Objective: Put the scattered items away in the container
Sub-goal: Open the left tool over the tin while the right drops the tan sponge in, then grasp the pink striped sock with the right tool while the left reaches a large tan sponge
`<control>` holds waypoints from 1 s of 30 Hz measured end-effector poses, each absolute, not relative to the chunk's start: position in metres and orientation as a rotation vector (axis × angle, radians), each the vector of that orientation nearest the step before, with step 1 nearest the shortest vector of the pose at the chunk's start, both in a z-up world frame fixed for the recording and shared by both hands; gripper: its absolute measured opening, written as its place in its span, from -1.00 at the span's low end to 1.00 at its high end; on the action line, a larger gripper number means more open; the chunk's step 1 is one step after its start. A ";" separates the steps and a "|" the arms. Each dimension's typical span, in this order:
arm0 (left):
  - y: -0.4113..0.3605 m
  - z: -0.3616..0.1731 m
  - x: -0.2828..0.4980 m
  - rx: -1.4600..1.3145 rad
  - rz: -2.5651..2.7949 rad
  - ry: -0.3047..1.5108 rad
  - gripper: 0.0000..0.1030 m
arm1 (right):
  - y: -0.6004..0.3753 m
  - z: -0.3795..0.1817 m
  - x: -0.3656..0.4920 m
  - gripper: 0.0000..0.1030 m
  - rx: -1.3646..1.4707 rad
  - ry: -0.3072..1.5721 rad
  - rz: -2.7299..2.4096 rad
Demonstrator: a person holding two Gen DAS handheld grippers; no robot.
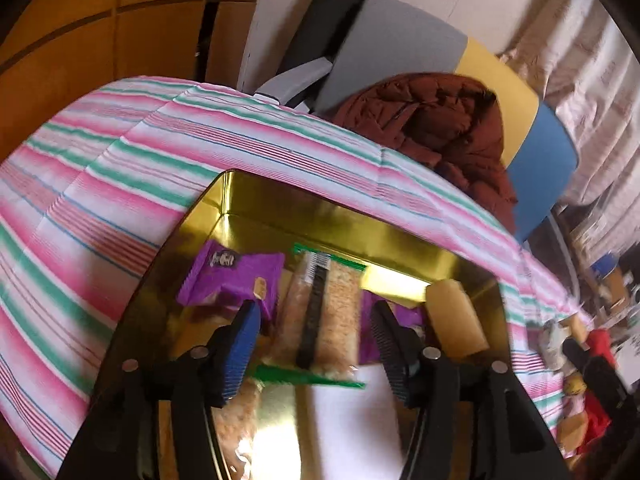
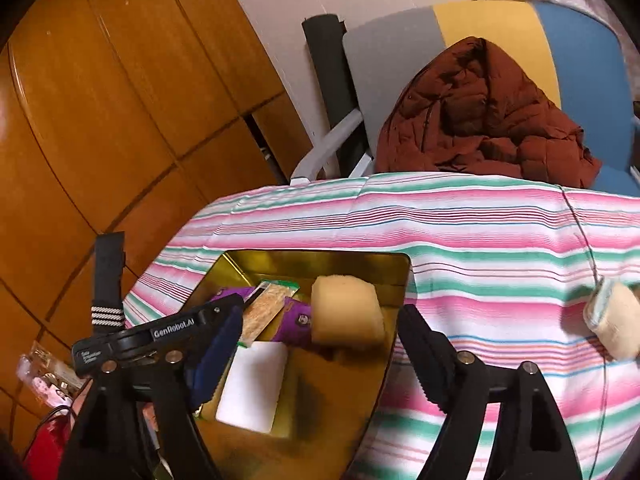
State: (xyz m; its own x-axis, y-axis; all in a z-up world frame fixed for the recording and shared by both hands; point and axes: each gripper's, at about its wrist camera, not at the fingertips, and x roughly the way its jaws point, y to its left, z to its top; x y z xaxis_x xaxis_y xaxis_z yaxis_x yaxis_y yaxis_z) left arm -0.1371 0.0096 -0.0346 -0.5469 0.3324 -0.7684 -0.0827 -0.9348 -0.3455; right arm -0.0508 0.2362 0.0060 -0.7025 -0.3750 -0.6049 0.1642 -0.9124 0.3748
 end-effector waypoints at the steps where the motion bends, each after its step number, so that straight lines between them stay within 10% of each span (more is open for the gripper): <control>1: 0.008 -0.032 -0.132 -1.330 2.541 -0.424 0.13 | 0.240 0.007 -0.046 0.62 1.017 -0.446 -2.616; 30: 0.180 0.007 0.027 -1.100 2.247 -0.126 0.19 | 0.422 0.007 0.087 0.71 1.284 -0.490 -2.987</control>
